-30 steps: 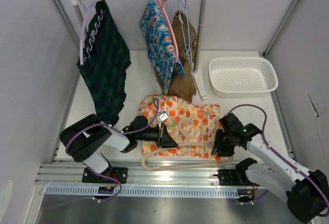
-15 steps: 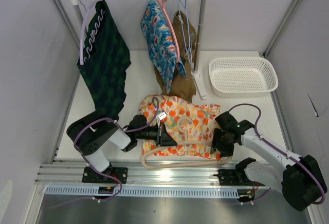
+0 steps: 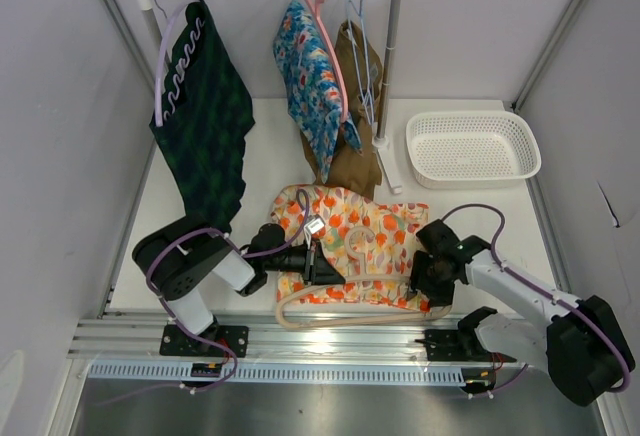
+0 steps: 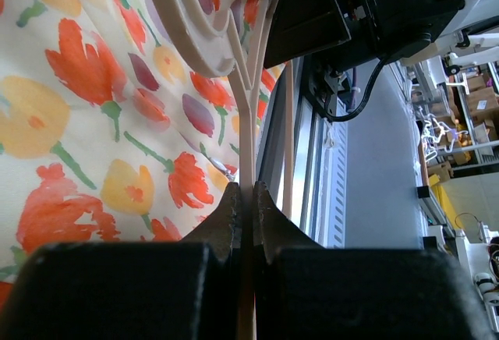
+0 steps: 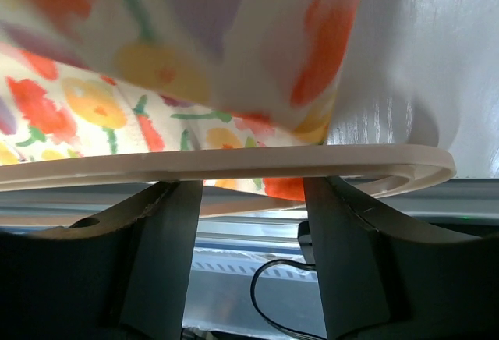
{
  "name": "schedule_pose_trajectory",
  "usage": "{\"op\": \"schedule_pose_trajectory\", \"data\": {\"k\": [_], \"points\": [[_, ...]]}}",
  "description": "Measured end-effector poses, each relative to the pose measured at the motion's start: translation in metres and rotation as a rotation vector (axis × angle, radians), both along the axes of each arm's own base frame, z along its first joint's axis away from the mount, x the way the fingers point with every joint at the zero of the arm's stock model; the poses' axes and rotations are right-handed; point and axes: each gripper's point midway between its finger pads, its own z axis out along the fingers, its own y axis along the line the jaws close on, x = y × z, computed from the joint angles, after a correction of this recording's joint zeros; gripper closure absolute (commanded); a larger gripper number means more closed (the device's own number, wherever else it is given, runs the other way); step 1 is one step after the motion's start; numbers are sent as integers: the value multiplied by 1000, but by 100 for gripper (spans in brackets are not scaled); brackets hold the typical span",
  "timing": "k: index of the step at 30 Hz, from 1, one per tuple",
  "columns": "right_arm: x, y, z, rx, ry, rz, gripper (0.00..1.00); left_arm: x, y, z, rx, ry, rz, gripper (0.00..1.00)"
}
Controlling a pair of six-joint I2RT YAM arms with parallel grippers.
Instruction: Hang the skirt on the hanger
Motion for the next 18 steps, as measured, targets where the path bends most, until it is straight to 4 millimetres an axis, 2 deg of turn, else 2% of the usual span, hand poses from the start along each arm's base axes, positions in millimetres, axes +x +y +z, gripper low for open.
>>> {"op": "schedule_pose_trajectory", "data": {"k": [3, 7, 8, 13, 18], "points": [[-1, -1, -1, -8, 1, -2, 53, 0, 0, 0, 2, 1, 1, 100], [1, -1, -2, -16, -5, -7, 82, 0, 1, -3, 13, 12, 4, 100], [3, 0, -3, -15, -8, -9, 86, 0, 1, -4, 18, 15, 5, 100], [8, 1, 1, -16, -24, -20, 92, 3, 0, -4, 31, 11, 3, 100], [28, 5, 22, 3, -75, -33, 94, 9, -3, -2, 37, -10, 5, 100]]}}
